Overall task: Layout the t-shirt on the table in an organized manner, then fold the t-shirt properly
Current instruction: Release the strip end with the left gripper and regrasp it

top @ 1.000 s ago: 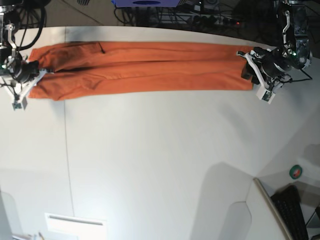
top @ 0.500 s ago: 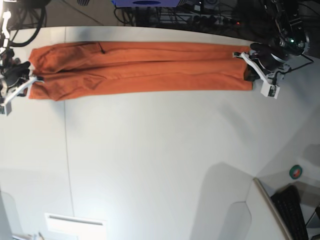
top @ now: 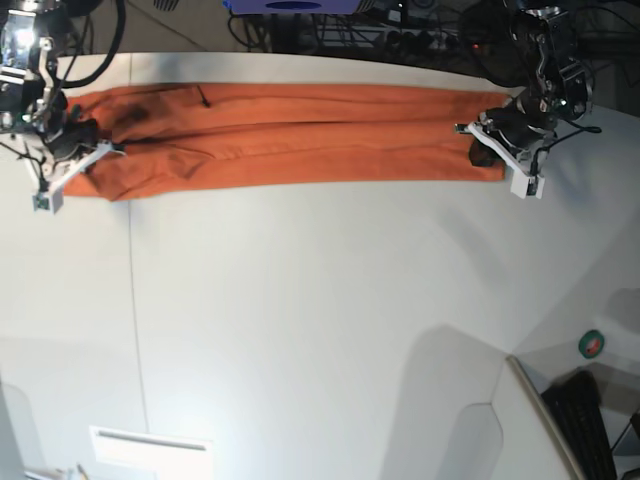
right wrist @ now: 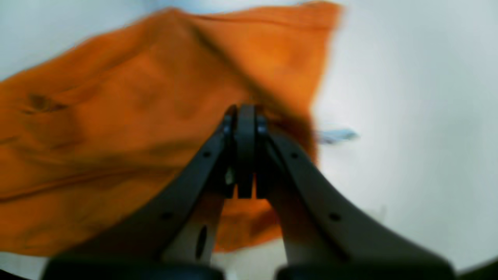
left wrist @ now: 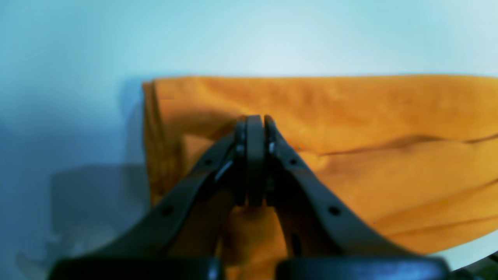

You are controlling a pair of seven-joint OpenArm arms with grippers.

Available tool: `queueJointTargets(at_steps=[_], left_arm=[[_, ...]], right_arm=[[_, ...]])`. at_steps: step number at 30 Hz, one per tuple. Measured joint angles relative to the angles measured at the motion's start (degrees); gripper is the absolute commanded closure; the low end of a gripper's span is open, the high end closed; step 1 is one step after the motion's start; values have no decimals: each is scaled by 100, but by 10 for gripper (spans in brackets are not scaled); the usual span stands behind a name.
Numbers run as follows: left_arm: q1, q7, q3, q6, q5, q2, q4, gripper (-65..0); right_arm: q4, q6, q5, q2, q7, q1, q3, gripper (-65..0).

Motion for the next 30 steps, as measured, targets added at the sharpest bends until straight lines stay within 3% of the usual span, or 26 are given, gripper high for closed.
queueJointTargets(at_steps=[3,16,26,30], left_arm=[[-210,-96,363,0,-63,-216,-282,0],[-809,-129,570,-4,-103,-227,-800,0],[-442,13,461,122,-61,-210,136,0],[-144,291,-85,79,-94,-164,765,0]], right_arm=[[-317,11,-39,13,68,59,-28,0],[-925,-4,-44,223,251,264,0,0],[28,-7,-44,208,210,105,0,0],[28,-7,-42,210,195,94,2,0]])
